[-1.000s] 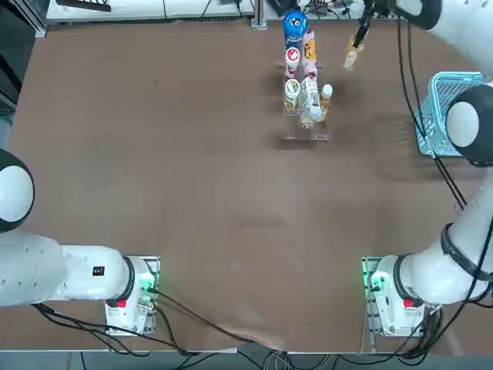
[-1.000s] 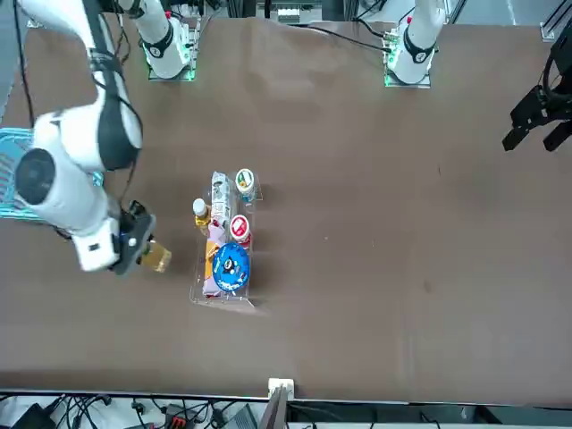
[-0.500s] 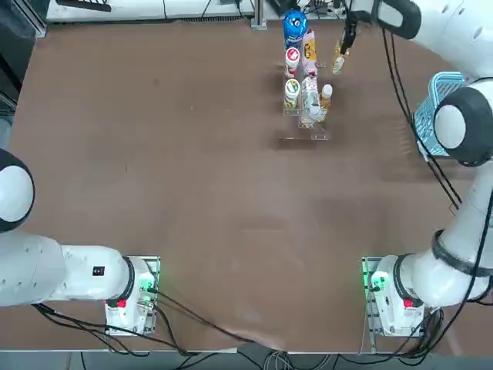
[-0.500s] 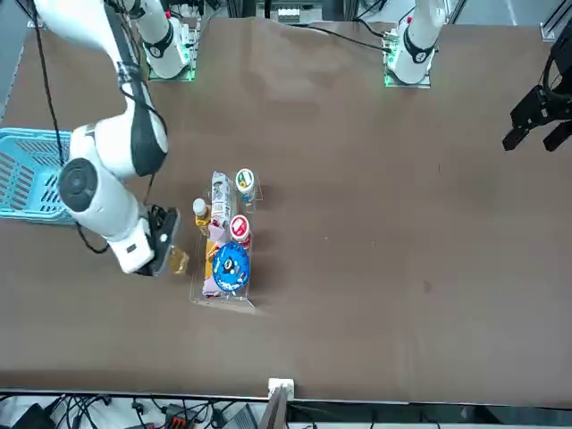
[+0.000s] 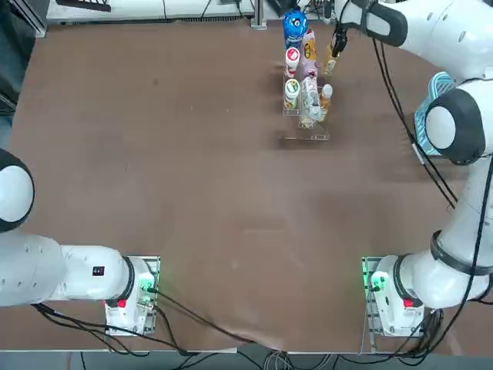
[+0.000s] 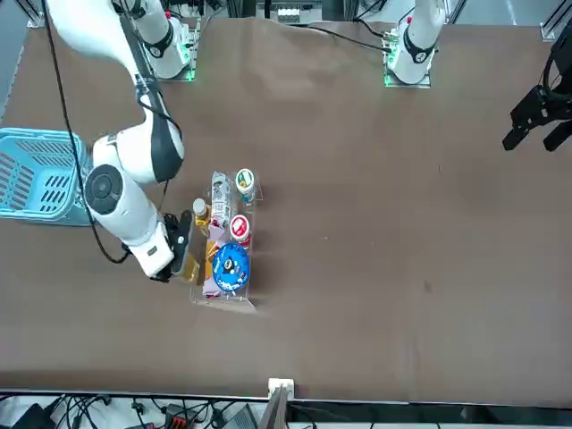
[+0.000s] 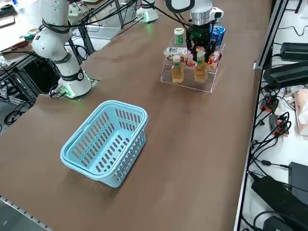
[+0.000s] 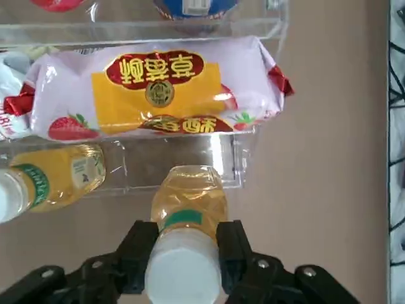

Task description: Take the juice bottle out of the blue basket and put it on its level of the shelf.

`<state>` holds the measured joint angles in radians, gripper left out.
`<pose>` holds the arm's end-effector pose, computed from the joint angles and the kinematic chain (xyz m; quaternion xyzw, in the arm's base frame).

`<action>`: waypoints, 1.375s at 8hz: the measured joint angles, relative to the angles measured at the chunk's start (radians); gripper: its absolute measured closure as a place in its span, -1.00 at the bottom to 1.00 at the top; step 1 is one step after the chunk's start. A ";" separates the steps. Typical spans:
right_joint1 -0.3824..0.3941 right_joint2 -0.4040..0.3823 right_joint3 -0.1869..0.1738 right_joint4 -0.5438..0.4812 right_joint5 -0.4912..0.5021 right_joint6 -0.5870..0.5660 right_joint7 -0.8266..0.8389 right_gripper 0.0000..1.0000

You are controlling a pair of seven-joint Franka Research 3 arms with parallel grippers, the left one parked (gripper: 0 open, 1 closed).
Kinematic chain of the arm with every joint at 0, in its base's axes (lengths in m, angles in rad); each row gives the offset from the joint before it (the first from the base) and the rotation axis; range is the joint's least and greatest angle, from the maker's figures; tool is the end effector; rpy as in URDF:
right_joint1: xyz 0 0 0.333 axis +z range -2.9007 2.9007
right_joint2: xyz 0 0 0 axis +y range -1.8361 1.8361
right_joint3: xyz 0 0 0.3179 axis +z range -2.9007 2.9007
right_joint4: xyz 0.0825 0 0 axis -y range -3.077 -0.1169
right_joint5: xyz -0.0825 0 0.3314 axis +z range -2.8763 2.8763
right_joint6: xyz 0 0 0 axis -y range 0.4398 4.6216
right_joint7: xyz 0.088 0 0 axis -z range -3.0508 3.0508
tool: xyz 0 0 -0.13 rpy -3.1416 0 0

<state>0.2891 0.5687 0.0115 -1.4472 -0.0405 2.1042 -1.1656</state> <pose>0.6455 0.1957 0.3665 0.7366 0.6747 0.0339 0.0320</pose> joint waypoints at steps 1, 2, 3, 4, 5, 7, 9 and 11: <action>0.004 0.008 0.000 0.000 0.000 0.002 -0.025 -0.09; 0.008 0.014 0.000 0.000 0.000 0.004 -0.036 -0.09; 0.012 0.018 0.000 0.000 0.000 0.004 -0.040 -0.09; 0.017 0.020 0.000 0.000 0.000 0.004 -0.043 -0.09; 0.022 0.020 0.000 0.000 0.000 0.004 -0.044 -0.09; 0.030 0.024 0.000 0.000 0.000 0.004 -0.044 -0.09; 0.031 0.033 -0.001 -0.001 0.000 0.004 -0.045 -0.09; 0.031 0.046 -0.003 -0.001 0.000 0.005 -0.045 -0.09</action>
<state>0.3197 0.6144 0.0084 -1.4486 -0.0408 2.1088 -1.2107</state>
